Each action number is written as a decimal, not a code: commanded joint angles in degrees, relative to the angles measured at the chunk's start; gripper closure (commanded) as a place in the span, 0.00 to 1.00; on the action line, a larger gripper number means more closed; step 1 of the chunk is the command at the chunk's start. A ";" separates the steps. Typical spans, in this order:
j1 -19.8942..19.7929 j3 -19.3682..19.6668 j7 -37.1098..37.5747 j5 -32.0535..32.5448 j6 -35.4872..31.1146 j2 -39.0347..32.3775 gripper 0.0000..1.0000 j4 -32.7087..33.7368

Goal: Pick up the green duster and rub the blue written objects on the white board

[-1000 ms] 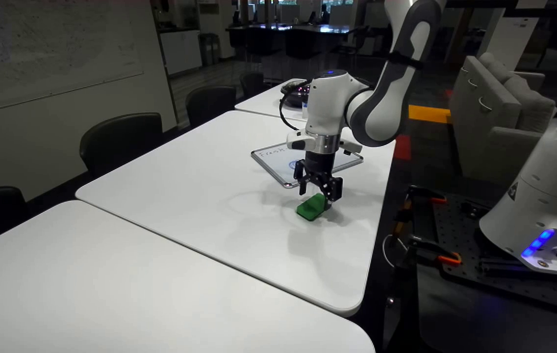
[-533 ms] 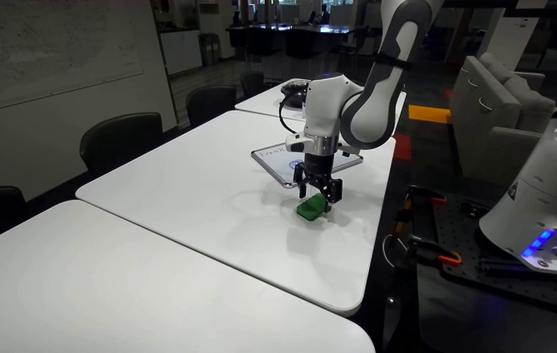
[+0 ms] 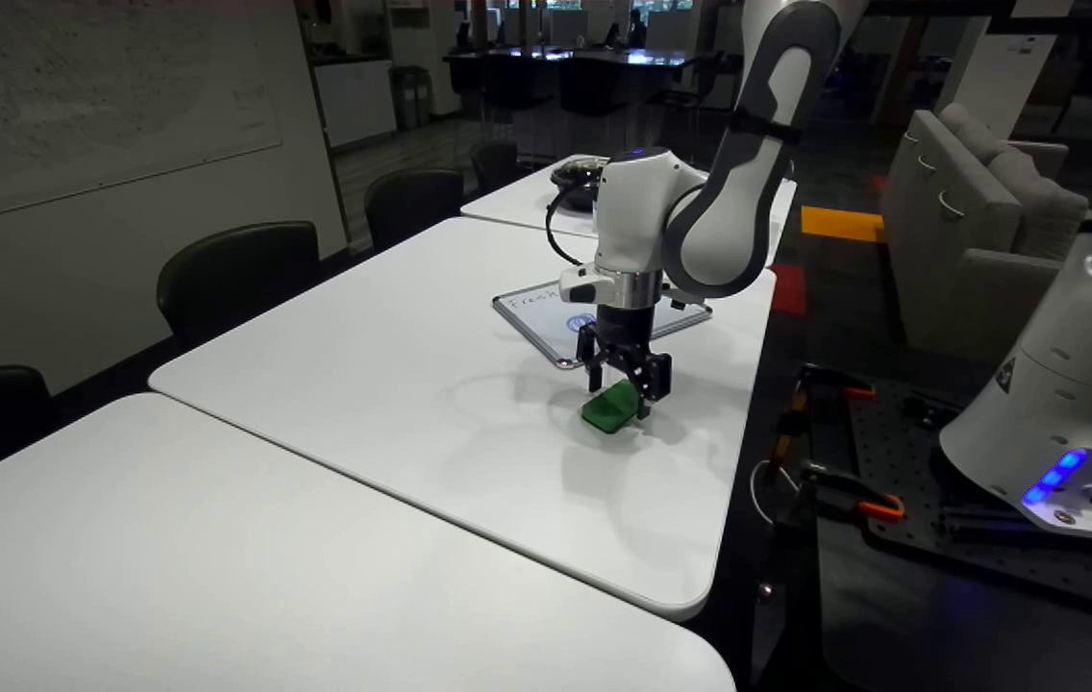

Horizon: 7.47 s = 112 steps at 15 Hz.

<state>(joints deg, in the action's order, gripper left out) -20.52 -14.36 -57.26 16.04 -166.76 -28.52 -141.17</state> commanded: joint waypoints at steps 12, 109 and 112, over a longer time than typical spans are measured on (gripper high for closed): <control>5.22 4.13 1.72 -2.01 -0.28 3.13 0.71 -0.82; -5.48 14.82 8.64 -15.18 -0.85 -9.30 0.71 25.21; -4.75 14.70 10.07 -14.49 1.15 -9.39 0.71 26.41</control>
<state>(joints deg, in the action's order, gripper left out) -26.08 0.26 -49.96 -0.13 -166.66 -39.73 -114.01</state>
